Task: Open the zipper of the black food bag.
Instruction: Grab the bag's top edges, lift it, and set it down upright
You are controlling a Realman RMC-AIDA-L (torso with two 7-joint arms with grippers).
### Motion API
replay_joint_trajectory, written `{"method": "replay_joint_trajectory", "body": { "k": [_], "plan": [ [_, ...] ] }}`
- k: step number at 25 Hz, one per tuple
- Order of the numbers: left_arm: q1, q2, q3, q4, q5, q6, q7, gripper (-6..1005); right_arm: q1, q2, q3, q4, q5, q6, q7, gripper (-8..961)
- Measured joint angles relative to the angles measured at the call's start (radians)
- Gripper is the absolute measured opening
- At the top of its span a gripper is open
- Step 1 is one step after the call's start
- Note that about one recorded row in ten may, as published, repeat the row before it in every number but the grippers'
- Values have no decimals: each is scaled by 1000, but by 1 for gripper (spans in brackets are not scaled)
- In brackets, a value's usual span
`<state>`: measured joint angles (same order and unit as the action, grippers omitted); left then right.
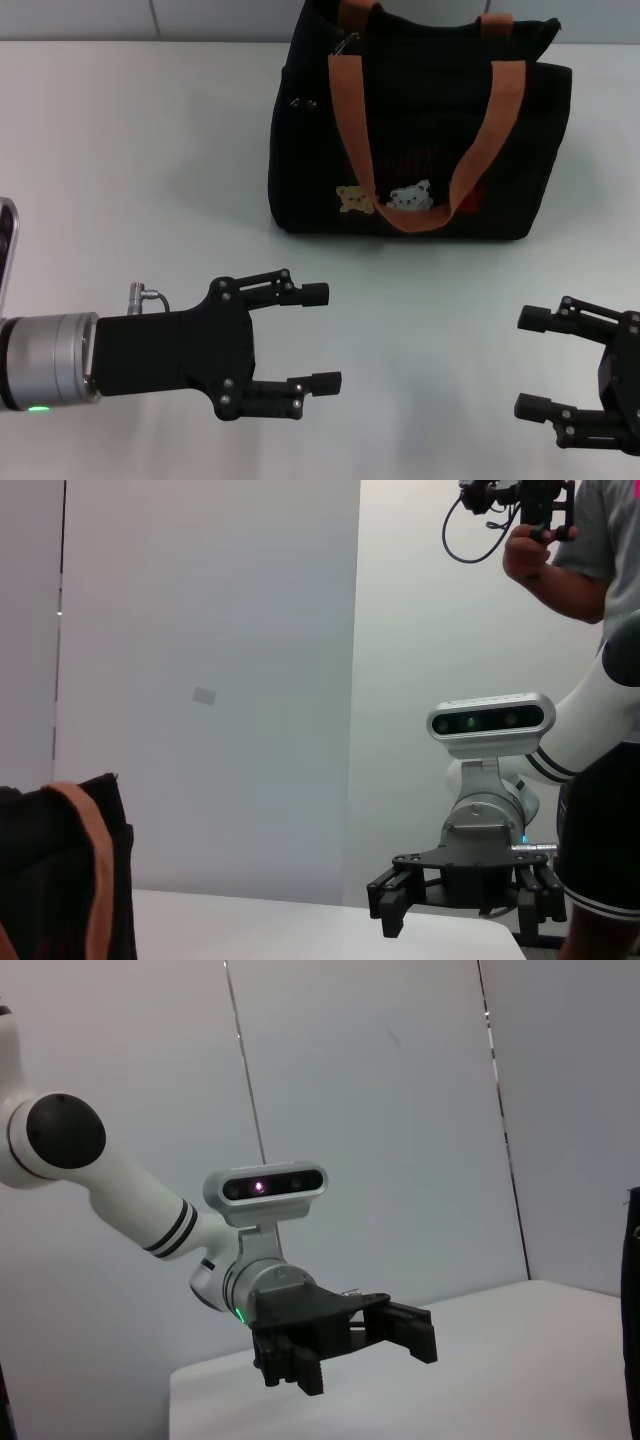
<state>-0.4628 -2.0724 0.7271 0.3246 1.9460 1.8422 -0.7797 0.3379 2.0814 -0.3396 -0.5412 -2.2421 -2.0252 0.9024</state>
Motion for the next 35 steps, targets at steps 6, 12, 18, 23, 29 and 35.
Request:
{"method": "replay_joint_trajectory", "body": {
  "k": [6,12,18,23,29,35],
  "plan": [
    [0,0,-2,1,-1,0,1,791,6,0,-1,12,1,4,0,829],
    [4,-4,-83,-29,-60,-45,51,783,6,0,3,17,1,16,-14,829],
    [-52,-8,-171,-182,-231,-261,121,776,0,0,10,27,3,18,-39,829],
    [-117,-8,-200,-287,-294,-378,233,770,-5,0,10,27,3,18,-39,829],
    [-150,-8,-248,-325,-298,-472,256,762,-8,0,10,27,3,18,-39,828],
    [-125,-8,-306,-337,-300,-482,275,755,-8,0,10,27,3,18,-39,828]
  ]
}}
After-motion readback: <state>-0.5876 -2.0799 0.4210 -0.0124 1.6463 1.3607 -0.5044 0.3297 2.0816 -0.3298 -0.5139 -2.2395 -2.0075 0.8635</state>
